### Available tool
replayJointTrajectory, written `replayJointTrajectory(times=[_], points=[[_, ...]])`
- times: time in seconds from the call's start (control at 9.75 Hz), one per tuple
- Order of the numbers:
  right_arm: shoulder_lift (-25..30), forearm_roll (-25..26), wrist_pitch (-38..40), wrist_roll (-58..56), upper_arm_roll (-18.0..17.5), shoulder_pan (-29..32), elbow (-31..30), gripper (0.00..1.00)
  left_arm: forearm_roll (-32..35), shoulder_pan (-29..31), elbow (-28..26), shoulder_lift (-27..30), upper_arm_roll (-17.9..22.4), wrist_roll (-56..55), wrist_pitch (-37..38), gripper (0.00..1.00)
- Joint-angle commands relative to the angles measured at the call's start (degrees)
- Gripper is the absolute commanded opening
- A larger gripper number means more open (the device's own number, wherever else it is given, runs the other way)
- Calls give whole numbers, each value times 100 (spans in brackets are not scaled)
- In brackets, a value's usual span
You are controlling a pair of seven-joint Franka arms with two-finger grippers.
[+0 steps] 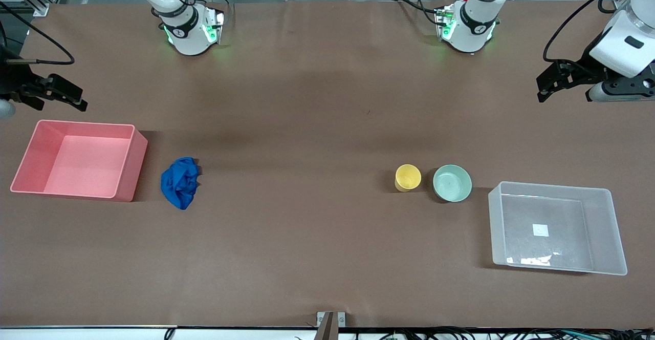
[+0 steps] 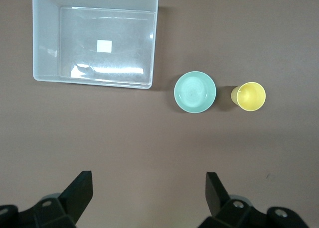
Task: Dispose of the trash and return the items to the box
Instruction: 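Move the right gripper toward the blue cloth while the left gripper reaches the bowl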
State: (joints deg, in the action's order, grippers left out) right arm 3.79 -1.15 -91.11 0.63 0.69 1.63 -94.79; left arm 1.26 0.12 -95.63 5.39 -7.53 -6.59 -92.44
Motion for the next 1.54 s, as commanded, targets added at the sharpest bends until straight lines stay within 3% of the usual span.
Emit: replayJointTrajectory(times=[0.0, 0.31, 0.62, 1.03, 1.44], points=[[79, -26, -3, 7, 2, 12, 57, 100, -90, 14, 9, -117, 32, 96, 104, 100], [26, -26, 14, 7, 2, -5, 180, 100, -64, 14, 220, -310, 32, 105, 104, 100], [26, -26, 6, 7, -7, -23, 84, 99, 59, -21, -68, -573, 6, -52, -228, 100], [-9, -17, -1343, -11, 2, -84, -1073, 99, 50, -21, -1675, -740, -12, -614, -2334, 100], [-675, -17, -2777, 15, 2, -330, -1972, 99, 59, -161, -1923, -1723, -21, -1160, -3295, 100]])
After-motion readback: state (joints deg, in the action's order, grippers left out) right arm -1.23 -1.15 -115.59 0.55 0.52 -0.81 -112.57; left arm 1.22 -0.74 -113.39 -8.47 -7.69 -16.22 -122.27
